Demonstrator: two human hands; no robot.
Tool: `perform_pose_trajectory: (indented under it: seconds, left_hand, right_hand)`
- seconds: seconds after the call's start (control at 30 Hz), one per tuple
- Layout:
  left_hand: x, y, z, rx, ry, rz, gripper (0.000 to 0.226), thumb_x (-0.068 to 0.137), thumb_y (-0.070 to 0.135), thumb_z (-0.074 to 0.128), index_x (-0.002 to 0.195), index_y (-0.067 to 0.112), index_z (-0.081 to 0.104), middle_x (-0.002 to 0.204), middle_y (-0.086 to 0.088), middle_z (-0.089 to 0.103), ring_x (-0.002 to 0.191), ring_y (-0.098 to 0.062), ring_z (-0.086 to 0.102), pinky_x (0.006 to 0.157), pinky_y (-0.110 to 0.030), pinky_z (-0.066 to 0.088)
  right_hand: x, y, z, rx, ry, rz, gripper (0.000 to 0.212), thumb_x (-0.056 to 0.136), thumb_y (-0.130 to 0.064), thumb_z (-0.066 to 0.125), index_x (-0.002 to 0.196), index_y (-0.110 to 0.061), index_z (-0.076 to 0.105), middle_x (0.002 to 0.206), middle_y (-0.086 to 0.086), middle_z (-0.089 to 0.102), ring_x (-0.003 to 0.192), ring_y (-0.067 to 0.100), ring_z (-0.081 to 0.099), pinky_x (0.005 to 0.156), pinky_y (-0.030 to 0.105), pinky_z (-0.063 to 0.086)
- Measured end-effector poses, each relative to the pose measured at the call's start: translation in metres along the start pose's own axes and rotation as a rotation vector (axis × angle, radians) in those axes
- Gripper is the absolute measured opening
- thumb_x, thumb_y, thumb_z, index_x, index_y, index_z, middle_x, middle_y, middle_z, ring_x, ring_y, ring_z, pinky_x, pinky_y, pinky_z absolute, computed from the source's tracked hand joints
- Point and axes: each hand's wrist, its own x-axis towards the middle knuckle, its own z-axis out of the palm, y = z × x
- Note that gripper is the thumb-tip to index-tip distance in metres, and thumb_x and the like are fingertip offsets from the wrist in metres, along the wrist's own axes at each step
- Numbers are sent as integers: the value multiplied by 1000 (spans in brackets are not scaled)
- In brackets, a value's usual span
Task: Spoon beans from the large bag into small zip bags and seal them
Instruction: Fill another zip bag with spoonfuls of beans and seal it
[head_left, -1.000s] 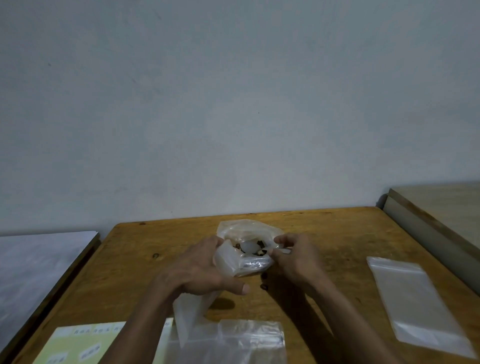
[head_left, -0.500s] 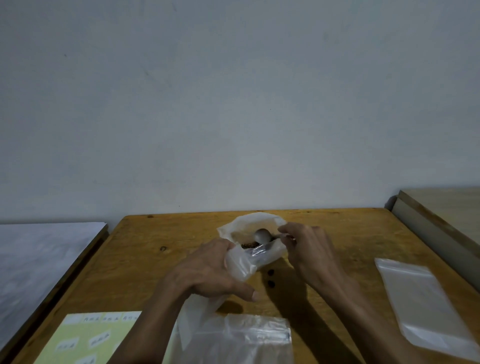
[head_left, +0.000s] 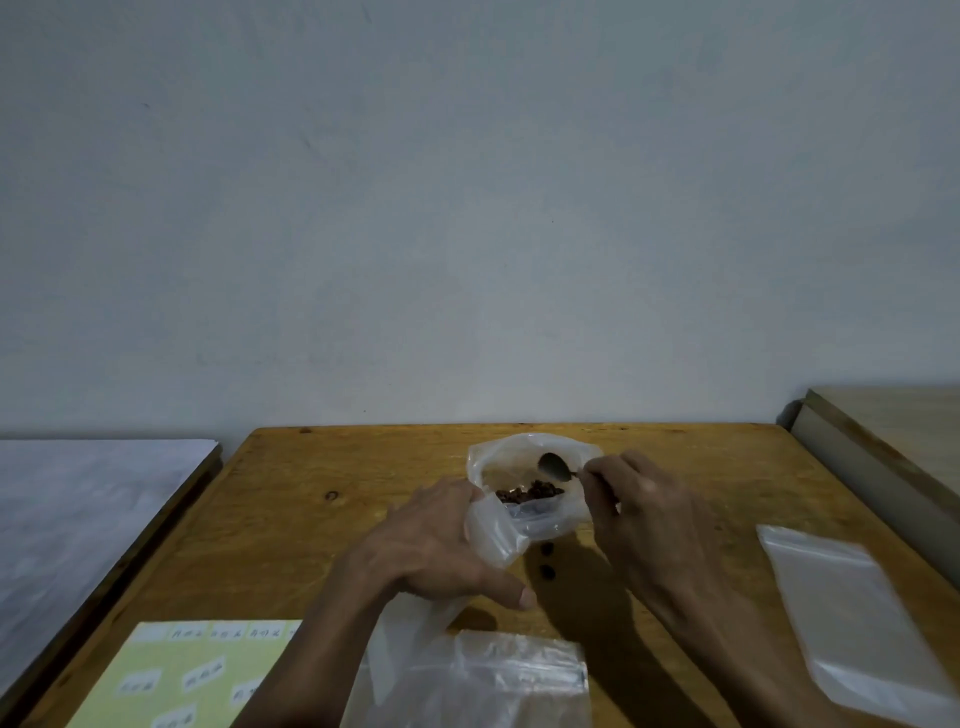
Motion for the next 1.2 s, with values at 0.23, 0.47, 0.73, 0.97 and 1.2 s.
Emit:
perform_pose_trajectory:
  seconds: [0.23,0.47,0.73,0.97,1.2]
  left_hand:
    - [-5,6,4,19,-6,16,110,63,60,85,151,25,29,146,8,38,122,-14,38,113,-46,36]
    - [3,1,7,-14,32,8,112,60,63,85,150,29,29,145,9,39,125,-16,41,111,-46,38]
    - [11,-7,14,-94,101,7,113,51,66,87,145,31,34,131,12,46,114,-13,48,98,-37,49]
    - [16,-11,16,-183,191,39,97,54,61,89,135,31,43,121,12,52,104,-8,53,89,-34,54]
    - [18,-13,10,-181,182,59,102,54,60,89,139,32,40,123,14,49,105,-7,51,83,-30,52]
  right_hand:
    - [-23,-9,12,-38,-160,109,16,81,-8,78,73,-13,65,63,-4,52,46,9,35,46,12,11]
    - [-30,-2,18,384,-66,605,13,96,-18,62,101,-16,74,81,-14,58,70,-9,51,57,6,32]
    - [-19,5,24,811,-77,1018,18,95,-19,65,79,-15,73,69,4,71,62,17,64,56,31,51]
    - [-12,12,-6,954,-100,1002,16,94,-15,65,82,-8,72,68,5,64,59,14,54,52,27,43]
    - [-2,0,-47,997,-152,813,18,93,-16,67,76,-10,71,56,-3,60,47,8,49,46,26,39]
